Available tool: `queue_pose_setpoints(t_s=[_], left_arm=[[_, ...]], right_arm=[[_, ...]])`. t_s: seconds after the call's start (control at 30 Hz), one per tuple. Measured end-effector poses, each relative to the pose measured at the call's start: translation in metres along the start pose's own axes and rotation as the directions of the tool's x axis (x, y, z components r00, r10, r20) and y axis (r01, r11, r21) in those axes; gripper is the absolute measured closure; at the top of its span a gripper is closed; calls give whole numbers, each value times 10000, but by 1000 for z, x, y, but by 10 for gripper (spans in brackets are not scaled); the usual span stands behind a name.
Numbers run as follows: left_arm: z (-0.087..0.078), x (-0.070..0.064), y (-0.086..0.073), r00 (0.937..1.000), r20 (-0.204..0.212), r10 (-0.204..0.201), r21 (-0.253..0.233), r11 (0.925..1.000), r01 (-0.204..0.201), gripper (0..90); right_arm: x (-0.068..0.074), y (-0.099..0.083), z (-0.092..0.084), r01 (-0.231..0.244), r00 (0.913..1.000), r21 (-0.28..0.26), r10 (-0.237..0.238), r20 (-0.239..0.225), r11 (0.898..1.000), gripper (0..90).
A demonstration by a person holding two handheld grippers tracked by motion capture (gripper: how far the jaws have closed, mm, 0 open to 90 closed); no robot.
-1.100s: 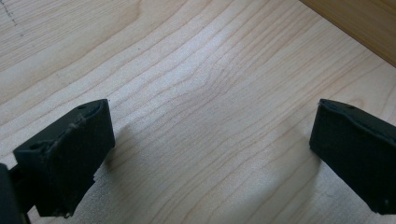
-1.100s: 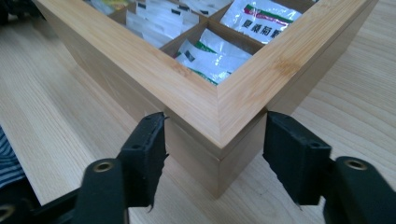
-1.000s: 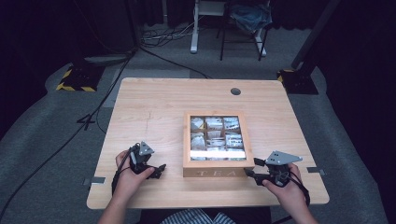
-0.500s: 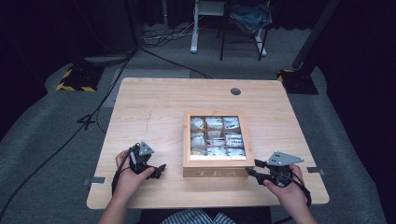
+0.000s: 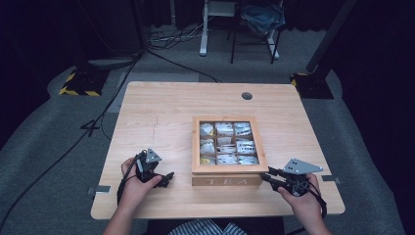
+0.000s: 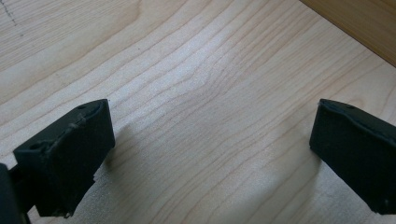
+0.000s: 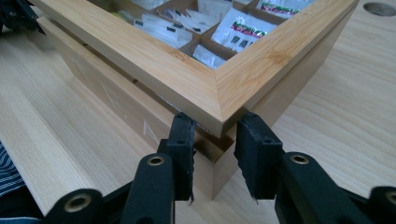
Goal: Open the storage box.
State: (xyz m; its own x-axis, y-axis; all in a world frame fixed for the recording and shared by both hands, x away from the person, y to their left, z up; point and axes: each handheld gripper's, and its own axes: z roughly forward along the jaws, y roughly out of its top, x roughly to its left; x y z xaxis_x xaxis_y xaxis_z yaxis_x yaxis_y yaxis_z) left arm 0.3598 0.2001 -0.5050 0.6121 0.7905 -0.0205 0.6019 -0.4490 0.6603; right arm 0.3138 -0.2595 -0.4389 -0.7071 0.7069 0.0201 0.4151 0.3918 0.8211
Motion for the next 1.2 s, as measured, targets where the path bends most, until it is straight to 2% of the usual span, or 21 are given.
queue_pose_setpoints(t_s=[0.37, 0.57, 0.7, 0.97, 1.03, 1.2], left_arm=[[0, 0, 0, 10000, -6, -10, -2, 10000, 10, 5], [0, 0, 0, 10000, 6, -18, 7, 10000, 18, 5], [0, 0, 0, 10000, 14, -15, 21, 10000, 15, 5], [0, 0, 0, 10000, -5, -19, 0, 10000, 19, 5], [0, -1, 0, 10000, 7, -72, -27, 10000, 72, 4], [1, 0, 0, 10000, -72, -69, -46, 10000, 68, 4]], right_arm=[[0, 14, -6, -139, 9996, -460, 150, 243, 9988, 683], [-1, 22, -8, -77, 9992, -433, 93, 385, 9990, 682], [-2, 30, -12, -63, 9978, -582, 101, 658, 9983, 667], [-6, 39, -14, -205, 9965, -767, 266, 793, 9968, 653], [-6, 42, -15, -154, 9950, -862, 238, 967, 9962, 625], [-7, 48, -17, -67, 9931, -1069, 192, 1160, 9942, 624]])
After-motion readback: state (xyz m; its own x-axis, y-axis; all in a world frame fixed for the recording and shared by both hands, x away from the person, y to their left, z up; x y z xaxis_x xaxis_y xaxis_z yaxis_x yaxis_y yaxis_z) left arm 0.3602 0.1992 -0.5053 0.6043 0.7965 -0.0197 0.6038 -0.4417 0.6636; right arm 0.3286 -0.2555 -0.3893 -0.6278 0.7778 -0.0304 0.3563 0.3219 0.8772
